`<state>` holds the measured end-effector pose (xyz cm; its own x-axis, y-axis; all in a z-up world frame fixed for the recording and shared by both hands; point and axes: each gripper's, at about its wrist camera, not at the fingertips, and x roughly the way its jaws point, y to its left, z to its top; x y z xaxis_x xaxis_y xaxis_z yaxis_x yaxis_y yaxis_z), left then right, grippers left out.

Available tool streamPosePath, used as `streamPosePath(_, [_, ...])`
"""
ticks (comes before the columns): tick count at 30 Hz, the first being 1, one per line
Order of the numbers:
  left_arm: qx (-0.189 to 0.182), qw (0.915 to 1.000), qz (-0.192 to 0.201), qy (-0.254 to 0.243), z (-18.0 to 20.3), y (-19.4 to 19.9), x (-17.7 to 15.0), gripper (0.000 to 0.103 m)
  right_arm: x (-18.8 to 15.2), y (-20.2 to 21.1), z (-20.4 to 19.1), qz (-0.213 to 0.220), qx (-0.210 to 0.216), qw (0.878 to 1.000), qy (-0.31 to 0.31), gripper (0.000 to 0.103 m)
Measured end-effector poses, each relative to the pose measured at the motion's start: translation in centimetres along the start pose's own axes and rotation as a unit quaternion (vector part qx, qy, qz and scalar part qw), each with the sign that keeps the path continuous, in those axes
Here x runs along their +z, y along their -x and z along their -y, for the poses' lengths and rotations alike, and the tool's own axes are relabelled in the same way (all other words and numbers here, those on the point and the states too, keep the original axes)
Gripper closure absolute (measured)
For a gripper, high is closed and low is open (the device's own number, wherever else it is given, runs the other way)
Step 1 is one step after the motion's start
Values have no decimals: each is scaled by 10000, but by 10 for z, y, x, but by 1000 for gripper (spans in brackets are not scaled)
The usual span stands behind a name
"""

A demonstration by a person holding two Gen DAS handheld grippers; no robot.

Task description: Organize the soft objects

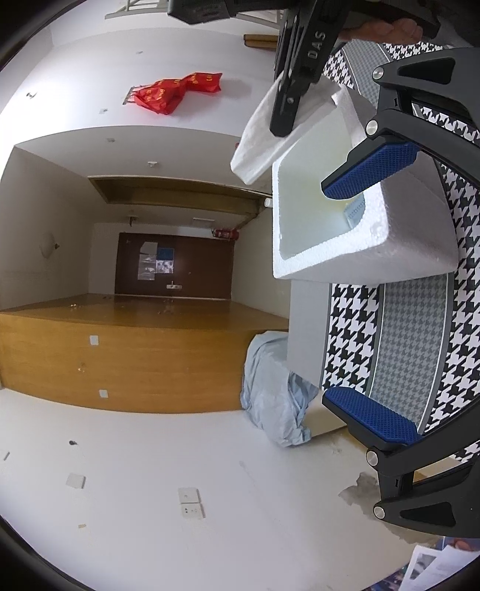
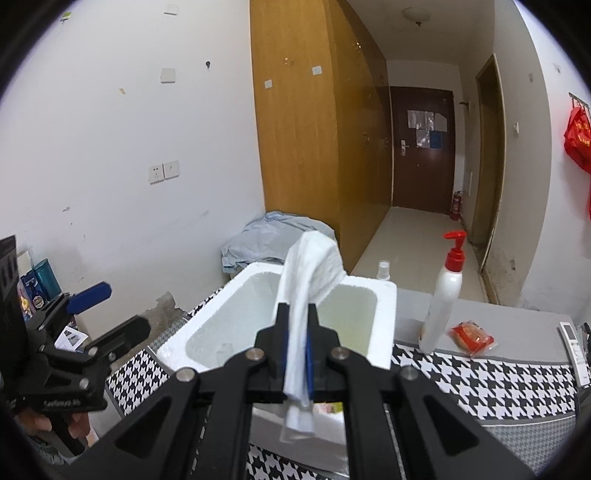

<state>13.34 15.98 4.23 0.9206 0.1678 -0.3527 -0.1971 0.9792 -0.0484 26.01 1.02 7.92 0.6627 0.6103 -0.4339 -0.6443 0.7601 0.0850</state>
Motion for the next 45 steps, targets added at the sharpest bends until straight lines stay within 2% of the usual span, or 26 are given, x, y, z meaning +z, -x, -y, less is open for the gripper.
streamPosePath(7, [109, 9999, -8, 98, -13, 4, -5, 1, 4, -16, -2, -112, -31, 9999, -31, 92])
streamPosePath(8, [152, 9998, -12, 128, -16, 5, -6, 1, 4, -18, -2, -126, -72, 9999, -7, 84])
streamPosePath(9, [170, 9997, -14, 149, -18, 6, -6, 1, 4, -20, -3, -150, -95, 9998, -3, 70])
streamPosePath(10, [190, 9997, -8, 178, -21, 6, -7, 1, 4, -21, -3, -168, -68, 9998, -17, 62])
streamPosePath(11, [222, 9995, -5, 215, -24, 7, -7, 1, 4, -23, -4, -175, -20, 9998, -20, 49])
streamPosePath(13, [257, 9994, -19, 230, -26, 8, -8, 1, 3, -24, -5, -174, 24, 9998, -20, 42])
streamPosePath(15, [269, 9994, -17, 230, -27, 9, -8, 1, 4, -26, -6, -206, 26, 9998, -1, 25])
streamPosePath(18, [259, 9994, -26, 234, -27, 8, -7, 1, 3, -25, -5, -220, 138, 9996, -78, 10])
streamPosePath(29, [84, 9998, -40, 170, -15, 15, -4, 1, -1, 7, -4, -32, -60, 9999, 124, 0])
streamPosePath(45, [-322, 9994, 104, -68, 23, 37, 4, 1, -16, 66, 21, 253, -466, 9980, -337, 0])
